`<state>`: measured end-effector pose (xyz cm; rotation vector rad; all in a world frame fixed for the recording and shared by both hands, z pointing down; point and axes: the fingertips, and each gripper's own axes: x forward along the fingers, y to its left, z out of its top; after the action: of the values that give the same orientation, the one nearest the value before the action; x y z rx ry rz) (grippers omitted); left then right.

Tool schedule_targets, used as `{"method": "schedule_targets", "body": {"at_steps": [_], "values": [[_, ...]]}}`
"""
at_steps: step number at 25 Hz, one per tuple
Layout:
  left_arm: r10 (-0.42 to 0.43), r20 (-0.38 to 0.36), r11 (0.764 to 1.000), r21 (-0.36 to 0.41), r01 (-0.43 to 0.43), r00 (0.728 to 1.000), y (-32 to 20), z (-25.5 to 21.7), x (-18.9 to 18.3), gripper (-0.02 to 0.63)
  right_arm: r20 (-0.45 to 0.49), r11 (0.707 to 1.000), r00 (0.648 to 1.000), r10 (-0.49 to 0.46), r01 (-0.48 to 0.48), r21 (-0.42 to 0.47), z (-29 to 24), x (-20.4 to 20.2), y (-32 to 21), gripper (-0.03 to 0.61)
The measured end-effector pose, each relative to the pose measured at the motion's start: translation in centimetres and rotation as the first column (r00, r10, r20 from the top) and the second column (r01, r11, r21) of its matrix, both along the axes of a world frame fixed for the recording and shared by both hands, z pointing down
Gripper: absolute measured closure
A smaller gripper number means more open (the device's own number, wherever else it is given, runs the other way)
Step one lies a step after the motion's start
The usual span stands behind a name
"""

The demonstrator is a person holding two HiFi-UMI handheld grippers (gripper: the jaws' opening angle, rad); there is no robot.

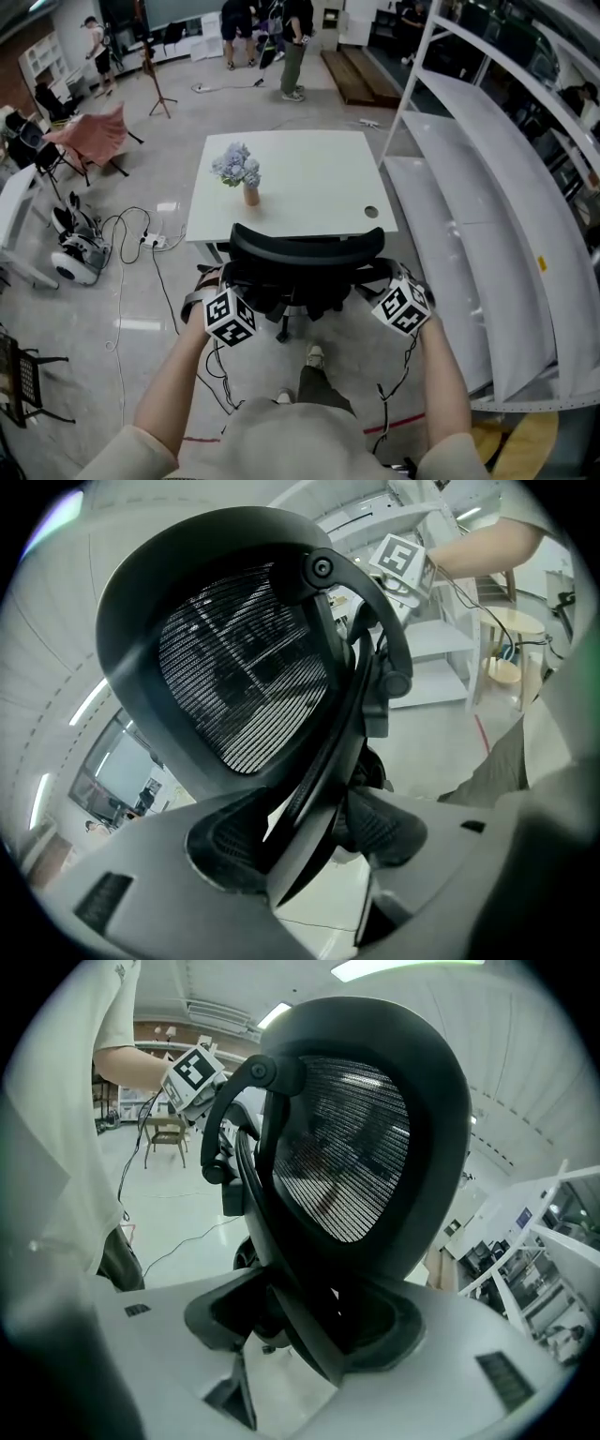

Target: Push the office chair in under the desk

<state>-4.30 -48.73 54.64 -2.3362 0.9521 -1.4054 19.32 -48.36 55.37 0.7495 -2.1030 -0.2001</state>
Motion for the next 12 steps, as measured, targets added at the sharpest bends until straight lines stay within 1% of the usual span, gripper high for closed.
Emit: {"method": "schedule_targets", "body": {"at_steps": [5, 9, 12], "values": [[-0.026, 0.004, 1.000, 0.009, 0.026, 1.000, -2.7, -0.2, 0.1, 0.351, 0.000, 1.000, 1.000, -0.027, 0.027, 0.000, -0.2, 0.1, -3.2, 0.330], [-0.054, 0.006, 0.999, 0.006, 0.054, 0.999, -4.6, -0.2, 0.0, 0.348, 0.000, 0.998, 0.999, -0.053, 0.053, -0.023, -0.2, 0.0, -5.5, 0.333], [-0.069, 0.008, 0.998, 0.016, 0.068, 0.998, -5.9, -0.1, -0.1, 0.348, 0.002, 0.997, 0.997, -0.075, 0.075, -0.017, -0.2, -0.2, -7.2, 0.333]]}}
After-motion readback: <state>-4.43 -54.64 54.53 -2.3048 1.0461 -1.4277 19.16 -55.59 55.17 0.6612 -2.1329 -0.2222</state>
